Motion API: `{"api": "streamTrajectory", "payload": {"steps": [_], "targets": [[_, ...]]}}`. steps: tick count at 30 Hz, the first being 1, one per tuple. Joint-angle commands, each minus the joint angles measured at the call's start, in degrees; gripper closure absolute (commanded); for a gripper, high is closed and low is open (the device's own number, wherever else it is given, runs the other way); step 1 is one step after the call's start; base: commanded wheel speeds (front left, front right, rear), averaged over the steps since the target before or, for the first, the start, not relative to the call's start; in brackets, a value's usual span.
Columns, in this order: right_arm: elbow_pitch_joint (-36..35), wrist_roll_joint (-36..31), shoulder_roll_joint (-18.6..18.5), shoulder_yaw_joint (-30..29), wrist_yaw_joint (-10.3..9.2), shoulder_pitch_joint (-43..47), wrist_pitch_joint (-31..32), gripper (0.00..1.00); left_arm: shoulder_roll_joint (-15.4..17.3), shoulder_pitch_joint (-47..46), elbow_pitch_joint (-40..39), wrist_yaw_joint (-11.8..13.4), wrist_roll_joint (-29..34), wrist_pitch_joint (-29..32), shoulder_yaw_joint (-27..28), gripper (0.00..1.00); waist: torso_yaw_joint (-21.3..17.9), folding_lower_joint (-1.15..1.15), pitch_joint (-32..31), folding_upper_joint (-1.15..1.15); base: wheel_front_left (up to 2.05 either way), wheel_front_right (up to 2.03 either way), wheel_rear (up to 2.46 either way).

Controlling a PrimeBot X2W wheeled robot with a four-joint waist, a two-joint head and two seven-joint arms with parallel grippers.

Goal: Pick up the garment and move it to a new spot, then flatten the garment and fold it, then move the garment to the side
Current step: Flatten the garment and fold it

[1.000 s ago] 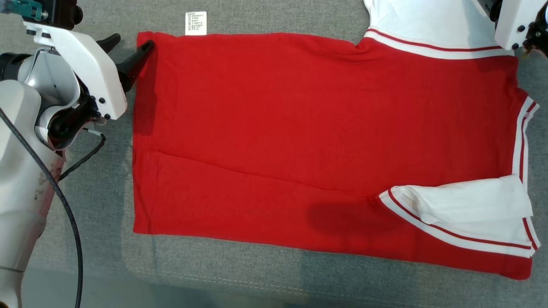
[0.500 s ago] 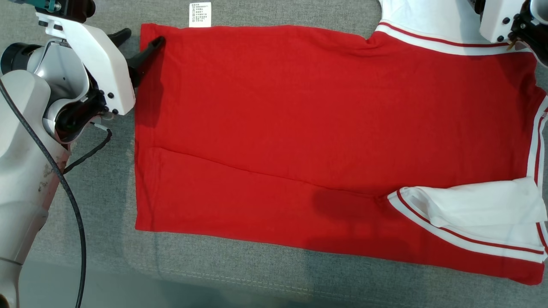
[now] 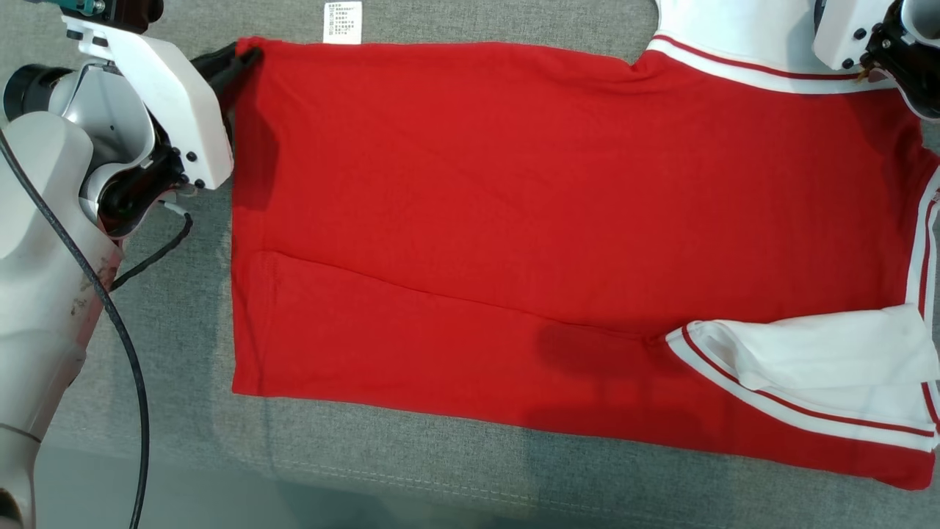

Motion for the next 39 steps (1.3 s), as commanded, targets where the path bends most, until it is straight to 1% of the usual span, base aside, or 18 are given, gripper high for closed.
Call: {"api": "streamTrajectory", "payload": {"steps": [1, 4, 8, 13, 14, 19, 24, 32, 39], "targets": [[0.02, 1.37, 0.12, -0.33, 0.0, 0.06, -2.15, 1.0, 2.98, -1.78, -0.48, -0.01, -0.3, -1.75, 0.92, 1.0, -0.17, 0.0, 0.03, 0.0, 0.0, 0.0, 0.0], [-1.28, 3.52, -0.8, -0.29, 0.0, 0.46, -4.4, 1.0, 3.57, -2.06, -0.44, -0.01, -0.19, -4.08, 0.5, 1.0, -0.36, 0.0, -0.17, 0.0, 0.0, 0.0, 0.0], [-7.95, 8.1, -4.83, 0.38, 0.0, 1.98, -6.93, 1.0, 4.3, -1.86, -0.67, -0.01, -0.55, -6.52, -0.02, 1.0, -0.66, 0.0, -0.97, 0.0, 0.0, 0.0, 0.0], [-17.62, 12.36, -11.32, 1.56, 0.0, 4.11, -8.98, 1.0, 5.43, -0.83, -1.49, -0.01, -1.55, -7.7, 0.22, 1.0, -1.35, 0.0, -1.87, 0.0, 0.0, 0.0, 0.0], [-17.62, 12.36, -11.32, 1.56, 0.0, 4.11, -8.98, 1.0, 5.43, -0.83, -1.49, -0.01, -1.55, -7.7, 0.22, 1.0, -1.35, 0.0, -1.87, 0.0, 0.0, 0.0, 0.0], [-27.26, 14.46, -17.62, 3.75, 0.0, 7.23, -11.27, 1.0, 6.97, 1.4, -3.08, -0.01, -3.76, -7.73, 1.16, 1.0, -2.41, 0.0, -2.79, 0.0, 0.0, 0.0, 0.0], [-36.51, 15.64, -22.69, 5.75, 0.0, 10.52, -14.53, 1.0, 8.69, 4.14, -5.71, 0.45, -5.36, -7.37, 1.93, 1.0, -3.35, 0.0, -3.74, 0.0, 0.0, 0.0, 0.0], [-47.82, 17.33, -29.5, 7.95, 0.0, 16.73, -18.13, 1.0, 11.71, 9.82, -12.98, 2.5, -7.7, -6.7, 2.95, 1.0, -4.16, 0.0, -5.31, 0.0, 0.0, 0.0, 0.0], [-56.59, 21.13, -33.86, 8.77, 0.0, 25.31, -21.41, 1.0, 15.27, 18.68, -20.6, 5.63, -12.73, -7.7, 6.19, 1.0, -5.77, 0.0, -7.02, 0.0, 0.0, 0.0, 0.0]]}}
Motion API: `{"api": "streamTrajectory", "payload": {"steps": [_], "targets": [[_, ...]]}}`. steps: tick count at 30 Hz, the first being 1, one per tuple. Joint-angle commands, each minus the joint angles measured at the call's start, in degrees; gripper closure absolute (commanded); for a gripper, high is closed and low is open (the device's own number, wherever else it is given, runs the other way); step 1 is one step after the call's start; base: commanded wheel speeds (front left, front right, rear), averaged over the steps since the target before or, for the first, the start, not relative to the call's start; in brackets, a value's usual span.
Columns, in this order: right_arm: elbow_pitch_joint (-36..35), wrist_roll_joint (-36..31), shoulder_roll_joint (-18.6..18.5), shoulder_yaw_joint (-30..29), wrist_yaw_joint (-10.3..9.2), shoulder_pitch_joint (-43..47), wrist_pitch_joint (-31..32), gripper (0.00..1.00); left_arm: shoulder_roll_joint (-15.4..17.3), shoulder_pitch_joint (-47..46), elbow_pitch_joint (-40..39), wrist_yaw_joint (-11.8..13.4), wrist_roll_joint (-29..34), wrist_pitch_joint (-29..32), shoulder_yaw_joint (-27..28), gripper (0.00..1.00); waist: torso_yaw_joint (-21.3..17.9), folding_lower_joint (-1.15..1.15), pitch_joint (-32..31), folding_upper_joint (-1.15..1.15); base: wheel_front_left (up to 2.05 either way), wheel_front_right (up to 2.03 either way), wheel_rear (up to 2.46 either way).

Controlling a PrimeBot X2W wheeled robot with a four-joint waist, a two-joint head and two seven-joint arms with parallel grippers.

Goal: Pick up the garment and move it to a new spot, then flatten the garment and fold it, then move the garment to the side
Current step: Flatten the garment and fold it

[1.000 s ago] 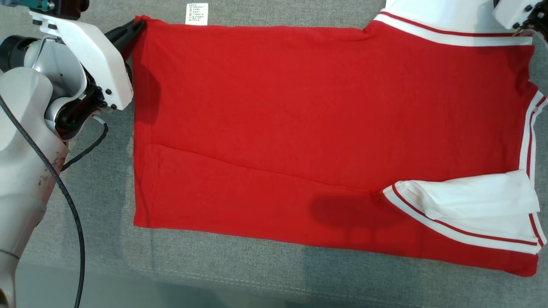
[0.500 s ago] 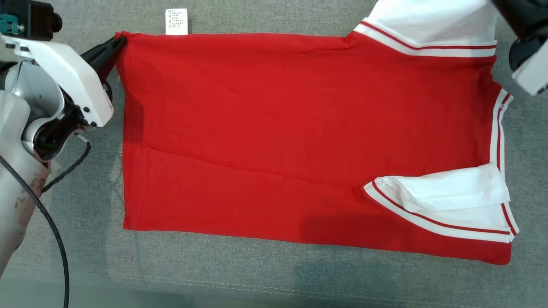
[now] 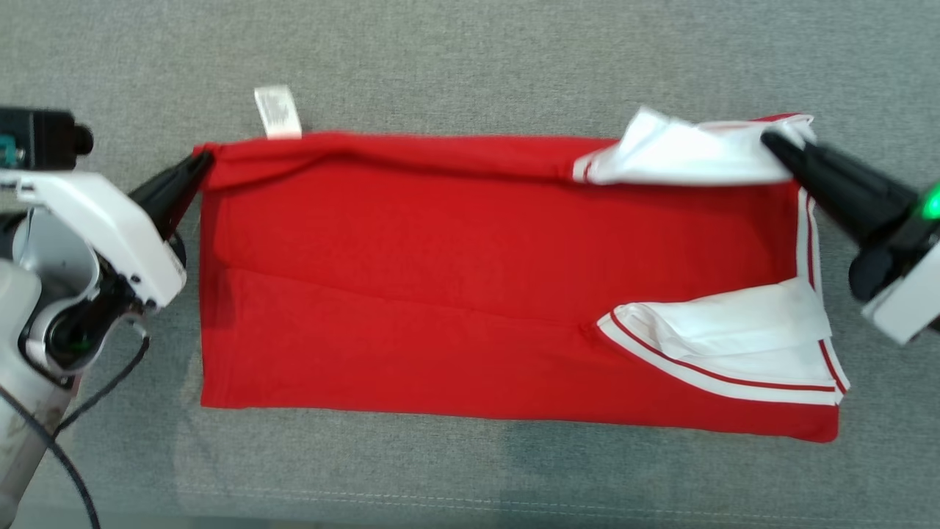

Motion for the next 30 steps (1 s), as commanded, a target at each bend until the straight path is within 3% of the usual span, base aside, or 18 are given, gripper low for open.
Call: {"api": "streamTrajectory", "payload": {"steps": [1, 8, 15, 16, 17, 18, 19, 21, 22, 23, 24, 30], "targets": [[-1.97, 1.21, -2.31, 0.01, 0.01, 4.52, -0.92, 1.0, 3.98, 1.07, -2.07, 1.03, -1.22, -0.61, 3.36, 1.0, -0.66, 0.0, -0.59, 0.0, 0.0, 0.0, 0.0], [-4.27, 2.19, -2.32, 0.62, 0.01, 12.17, -2.92, 1.0, 6.46, 9.6, -7.93, 4.26, -5.81, -2.36, 6.45, 1.0, -2.25, 0.0, -1.53, 0.0, 0.0, 0.0, 0.0], [-4.54, 1.49, -0.36, -0.32, 0.01, 18.08, -3.94, 1.0, 6.7, 14.82, -10.96, 6.24, -8.4, -4.06, 7.97, 1.0, -3.24, 0.0, -2.03, 0.0, 0.0, 0.0, 0.0], [-4.32, 1.11, -0.02, -0.39, 0.01, 18.67, -3.98, 0.91, 6.66, 15.39, -11.21, 6.39, -8.66, -4.28, 8.1, 1.0, -3.32, 0.0, -2.13, 0.0, 0.0, 0.0, 0.0], [-4.03, 0.87, 0.37, -0.48, 0.01, 19.26, -4.01, 0.68, 6.64, 15.97, -11.37, 6.65, -8.89, -4.5, 8.24, 1.0, -3.42, 0.0, -2.23, 0.0, 0.0, 0.0, 0.0], [-3.5, 0.78, 0.67, -0.45, 0.01, 19.89, -4.03, 0.6, 6.56, 16.57, -11.5, 6.92, -9.23, -4.63, 8.37, 1.0, -3.51, 0.0, -2.38, 0.0, 0.0, 0.0, 0.0], [-3.5, 0.78, 0.67, -0.45, 0.01, 19.89, -4.03, 0.6, 6.56, 16.57, -11.5, 6.92, -9.23, -4.63, 8.37, 1.0, -3.51, 0.0, -2.38, 0.0, 0.0, 0.0, 0.0], [-2.12, 0.64, 0.91, -0.26, 0.01, 21.06, -3.99, 0.0, 6.31, 17.5, -11.75, 7.2, -9.8, -5.11, 8.69, 1.0, -3.52, 0.0, -2.73, 0.0, 0.0, 0.0, 0.0], [-1.87, 0.79, 1.11, 0.02, 0.01, 21.71, -3.7, 0.0, 6.25, 17.92, -11.82, 7.29, -9.94, -5.31, 8.76, 0.87, -3.48, 0.0, -2.93, 0.0, 0.0, 0.0, 0.0], [-1.69, 1.06, 1.18, 0.3, 0.01, 22.37, -3.29, 0.0, 6.17, 18.35, -11.82, 7.38, -10.12, -5.45, 8.8, 0.58, -3.43, 0.0, -3.18, 0.0, 0.0, 0.0, 0.0], [-1.55, 0.79, 1.1, 0.48, 0.01, 22.85, -3.17, 0.0, 6.06, 18.67, -11.76, 7.56, -10.12, -5.87, 8.93, 0.0, -3.32, 0.0, -3.49, 0.0, 0.0, 0.0, 0.0], [-2.31, 2.13, 0.59, -0.4, 0.01, 26.95, -3.63, 0.0, 5.99, 21.16, -11.6, 8.39, -8.71, -10.53, 10.07, 0.0, -3.44, 0.0, -5.55, 0.0, 0.0, 0.0, 0.0]]}}
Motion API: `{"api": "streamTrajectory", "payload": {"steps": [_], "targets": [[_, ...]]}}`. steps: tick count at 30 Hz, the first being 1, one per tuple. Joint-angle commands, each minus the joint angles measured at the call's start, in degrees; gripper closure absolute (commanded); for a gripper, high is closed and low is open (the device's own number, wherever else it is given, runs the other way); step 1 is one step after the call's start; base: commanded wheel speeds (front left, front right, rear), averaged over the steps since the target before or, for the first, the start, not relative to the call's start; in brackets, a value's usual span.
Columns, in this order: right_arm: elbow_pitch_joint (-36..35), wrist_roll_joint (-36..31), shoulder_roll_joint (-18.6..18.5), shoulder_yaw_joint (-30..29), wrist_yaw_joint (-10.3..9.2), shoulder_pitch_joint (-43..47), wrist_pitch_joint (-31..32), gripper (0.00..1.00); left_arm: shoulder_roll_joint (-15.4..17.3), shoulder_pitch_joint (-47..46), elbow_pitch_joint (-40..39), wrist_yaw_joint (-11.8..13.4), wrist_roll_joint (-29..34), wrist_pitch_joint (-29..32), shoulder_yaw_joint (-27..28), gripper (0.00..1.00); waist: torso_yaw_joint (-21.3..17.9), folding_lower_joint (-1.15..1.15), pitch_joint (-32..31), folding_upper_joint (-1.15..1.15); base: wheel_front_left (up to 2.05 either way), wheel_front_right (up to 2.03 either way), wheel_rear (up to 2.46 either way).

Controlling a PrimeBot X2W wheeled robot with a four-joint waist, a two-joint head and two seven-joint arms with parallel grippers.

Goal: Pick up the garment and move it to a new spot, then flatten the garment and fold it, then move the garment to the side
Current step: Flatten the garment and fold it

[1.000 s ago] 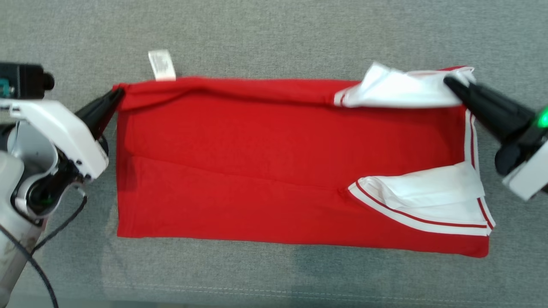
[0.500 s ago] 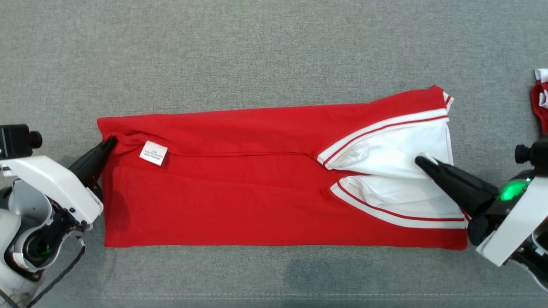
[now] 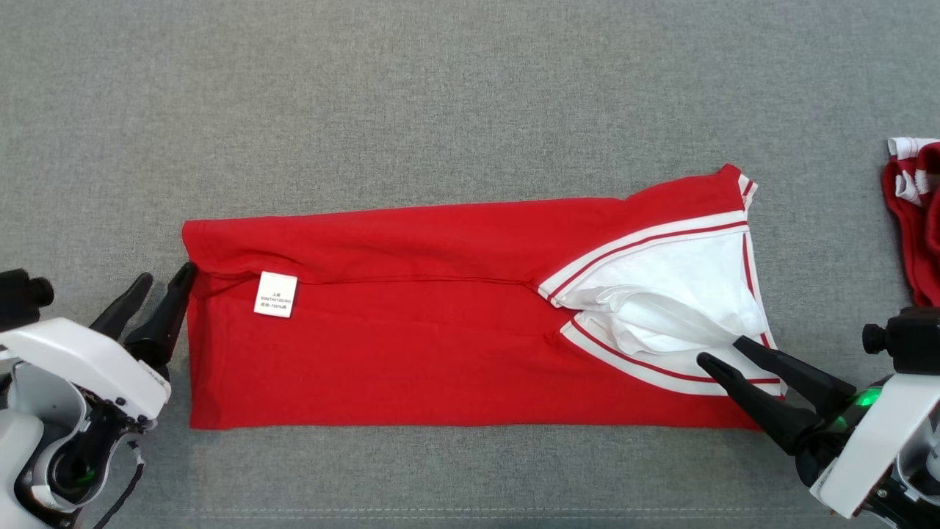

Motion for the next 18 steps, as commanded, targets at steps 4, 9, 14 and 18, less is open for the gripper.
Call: {"api": "streamTrajectory", "payload": {"steps": [4, 9, 14, 18], "targets": [[-2.33, 1.33, -1.99, -4.49, 0.01, 6.57, -1.26, 0.0, 3.77, 2.32, -1.48, 3.51, 4.25, -6.84, 3.95, 0.0, -0.54, 0.0, -2.48, 0.0, 0.0, 0.0, 0.0], [1.29, -1.41, 0.73, -19.27, 0.01, 12.67, -1.33, 0.0, 4.26, 6.11, -5.4, 9.31, 8.98, -14.36, 5.37, 0.0, -1.04, 0.0, -5.15, 0.0, 0.0, 0.0, 0.0], [9.65, -14.94, 8.98, -34.75, 0.01, 19.35, -1.35, 0.0, 3.96, 9.31, -11.93, 15.11, 15.23, -17.84, 5.62, 0.0, -1.02, 0.0, -7.91, 0.0, 0.0, 0.0, 0.0], [12.8, -25.77, 15.9, -41.56, 0.01, 23.09, -1.35, 0.0, 2.77, 11.55, -15.96, 18.1, 19.56, -18.55, 4.68, 0.0, -0.82, 0.0, -10.21, 0.0, 0.0, 0.0, 0.0]]}}
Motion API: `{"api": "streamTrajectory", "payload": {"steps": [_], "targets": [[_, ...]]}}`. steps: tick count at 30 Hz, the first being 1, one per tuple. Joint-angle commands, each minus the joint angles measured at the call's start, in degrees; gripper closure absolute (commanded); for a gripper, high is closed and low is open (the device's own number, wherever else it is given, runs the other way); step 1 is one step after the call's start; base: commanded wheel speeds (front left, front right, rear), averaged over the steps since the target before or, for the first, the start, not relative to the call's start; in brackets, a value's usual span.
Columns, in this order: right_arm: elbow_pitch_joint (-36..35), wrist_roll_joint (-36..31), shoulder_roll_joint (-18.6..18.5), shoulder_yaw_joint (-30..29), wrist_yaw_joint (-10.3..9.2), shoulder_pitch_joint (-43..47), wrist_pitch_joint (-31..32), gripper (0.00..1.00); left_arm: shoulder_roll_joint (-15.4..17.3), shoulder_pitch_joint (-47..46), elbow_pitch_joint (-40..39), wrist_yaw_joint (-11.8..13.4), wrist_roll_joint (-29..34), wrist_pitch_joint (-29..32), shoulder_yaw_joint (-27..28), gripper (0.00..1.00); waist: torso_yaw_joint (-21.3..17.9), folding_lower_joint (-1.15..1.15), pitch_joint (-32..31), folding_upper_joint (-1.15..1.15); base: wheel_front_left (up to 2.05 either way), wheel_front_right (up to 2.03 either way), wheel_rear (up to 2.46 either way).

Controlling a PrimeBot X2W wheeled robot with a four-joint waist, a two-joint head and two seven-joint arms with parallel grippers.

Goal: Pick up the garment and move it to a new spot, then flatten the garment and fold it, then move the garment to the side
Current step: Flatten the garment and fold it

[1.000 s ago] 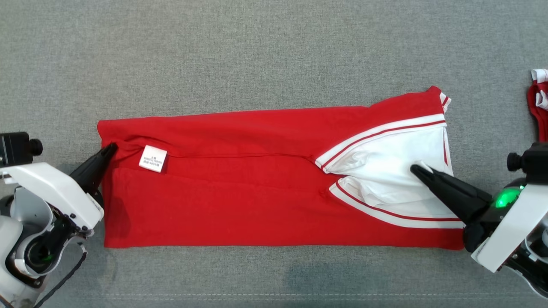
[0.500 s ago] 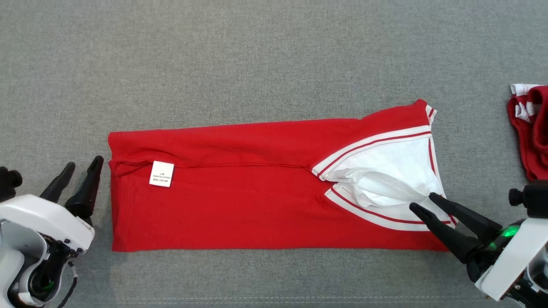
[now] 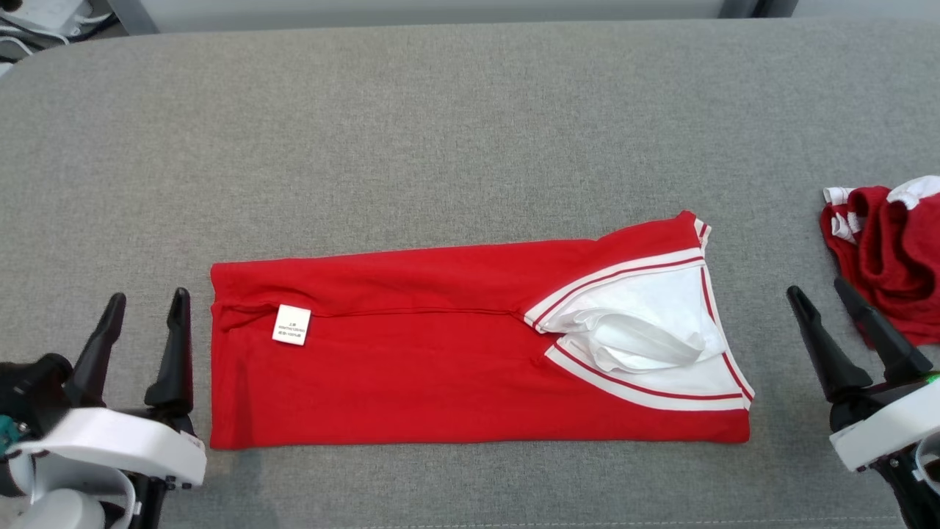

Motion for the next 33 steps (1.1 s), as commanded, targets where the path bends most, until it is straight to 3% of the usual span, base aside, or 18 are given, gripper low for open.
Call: {"api": "streamTrajectory", "payload": {"steps": [1, 9, 15, 21, 33], "targets": [[0.08, -3.6, 0.85, -1.85, 0.09, 2.47, -0.75, 0.0, 1.71, -0.07, -2.05, 1.46, 1.97, -0.6, 1.83, 0.0, 0.15, 0.0, -1.84, 0.0, 0.0, 0.0, 0.0], [7.1, -19.07, 10.54, -11.45, 0.09, 6.4, -0.59, 0.0, -1.56, 4.36, -5.38, 5.22, 7.9, -0.89, -1.27, 0.0, 1.77, 0.0, -6.2, 0.0, 0.0, 0.0, 0.0], [9.45, -22.97, 14.02, -15.12, 0.09, 7.98, -0.06, 0.0, -3.18, 6.36, -5.34, 4.95, 9.66, -0.97, -0.96, 0.0, 3.76, 0.0, -8.03, 0.0, 0.0, 0.0, 0.0], [12.86, -24.47, 16.27, -16.33, 0.09, 7.63, 1.6, 0.0, -5.45, 6.63, -3.85, 2.58, 11.4, -0.99, -0.62, 0.0, 6.22, 0.0, -9.3, 0.0, 0.0, 0.0, 0.0], [23.79, -21.39, 16.4, -12.98, 0.09, 0.19, 5.85, 0.0, -8.19, 0.26, -0.1, -1.81, 14.12, -0.88, -4.21, 0.0, 12.23, 0.0, -8.29, 0.0, 0.0, 0.0, 0.0]]}}
